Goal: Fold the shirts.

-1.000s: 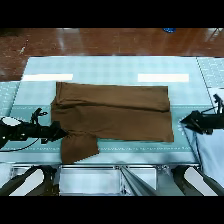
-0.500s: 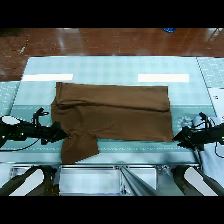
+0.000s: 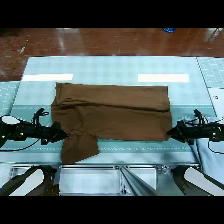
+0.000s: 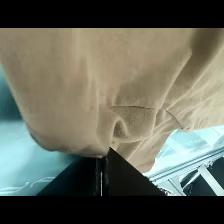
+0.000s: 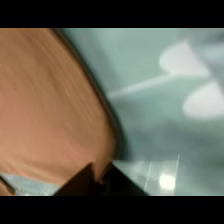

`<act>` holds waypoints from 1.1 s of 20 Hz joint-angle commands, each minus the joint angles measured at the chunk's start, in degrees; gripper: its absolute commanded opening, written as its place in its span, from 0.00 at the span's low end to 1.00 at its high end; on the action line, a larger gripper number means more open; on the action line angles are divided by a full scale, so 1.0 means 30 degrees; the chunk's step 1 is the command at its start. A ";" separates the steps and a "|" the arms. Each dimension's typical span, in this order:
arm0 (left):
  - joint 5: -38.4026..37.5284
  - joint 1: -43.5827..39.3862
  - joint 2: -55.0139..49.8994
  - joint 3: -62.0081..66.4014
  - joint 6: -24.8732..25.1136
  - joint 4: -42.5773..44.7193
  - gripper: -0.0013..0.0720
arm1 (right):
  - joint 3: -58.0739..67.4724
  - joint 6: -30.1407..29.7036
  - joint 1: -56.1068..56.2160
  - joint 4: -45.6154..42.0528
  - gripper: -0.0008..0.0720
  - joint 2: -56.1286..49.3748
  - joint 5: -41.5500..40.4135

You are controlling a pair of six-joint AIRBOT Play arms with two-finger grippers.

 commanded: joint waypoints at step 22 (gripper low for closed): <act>-0.2186 -0.2550 -1.2597 2.0378 -0.3614 -0.2331 0.05 | 1.0025 -0.2069 0.1756 0.5748 0.04 -0.5020 0.0408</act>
